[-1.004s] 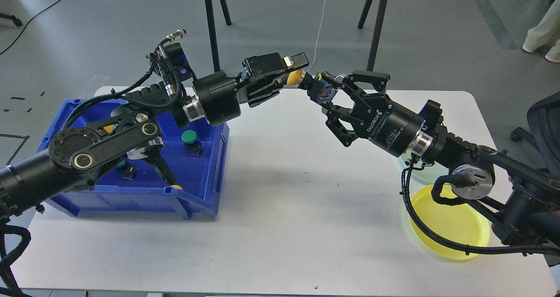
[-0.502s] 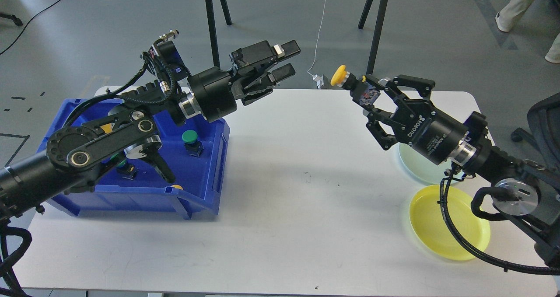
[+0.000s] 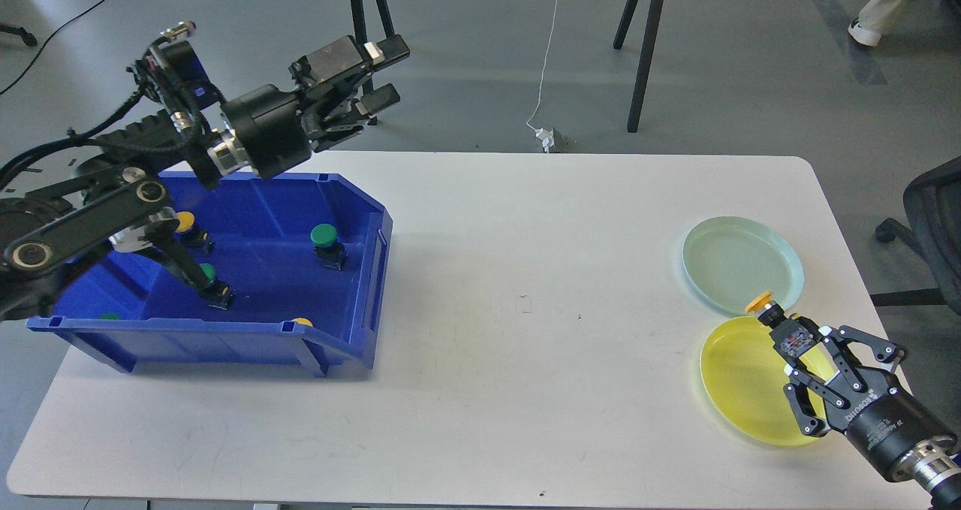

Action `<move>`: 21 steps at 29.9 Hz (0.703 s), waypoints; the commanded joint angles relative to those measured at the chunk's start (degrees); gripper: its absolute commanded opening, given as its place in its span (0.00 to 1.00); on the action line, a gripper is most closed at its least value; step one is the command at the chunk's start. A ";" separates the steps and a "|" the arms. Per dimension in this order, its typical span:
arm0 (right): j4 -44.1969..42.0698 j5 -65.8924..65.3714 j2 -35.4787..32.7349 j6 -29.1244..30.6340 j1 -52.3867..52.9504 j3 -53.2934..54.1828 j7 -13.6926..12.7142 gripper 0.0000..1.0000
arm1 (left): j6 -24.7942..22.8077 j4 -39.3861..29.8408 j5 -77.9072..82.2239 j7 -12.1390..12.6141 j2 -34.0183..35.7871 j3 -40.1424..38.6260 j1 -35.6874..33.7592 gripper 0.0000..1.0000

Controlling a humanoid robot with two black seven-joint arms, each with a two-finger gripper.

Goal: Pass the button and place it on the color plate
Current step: 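Carry the button with the right gripper onto the yellow plate and release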

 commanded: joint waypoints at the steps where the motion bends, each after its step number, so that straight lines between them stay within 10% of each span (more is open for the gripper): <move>1: -0.18 0.16 0.05 -10.09 -0.48 -1.21 -0.31 0.01 | -0.52 -0.24 10.14 0.00 7.31 0.34 -0.63 0.98; 5: -0.45 0.24 0.75 -14.23 -0.48 -2.62 -0.66 0.07 | -0.60 0.37 24.73 0.00 9.97 2.79 -0.45 0.98; 16: 0.08 1.21 1.37 -14.24 -1.53 -1.74 0.04 0.91 | -0.52 8.10 41.71 0.00 9.44 11.59 -0.72 0.98; 21: 1.40 3.14 1.28 -12.40 -2.06 -0.43 0.48 0.97 | -2.71 10.75 46.29 0.00 9.53 11.68 -0.28 0.98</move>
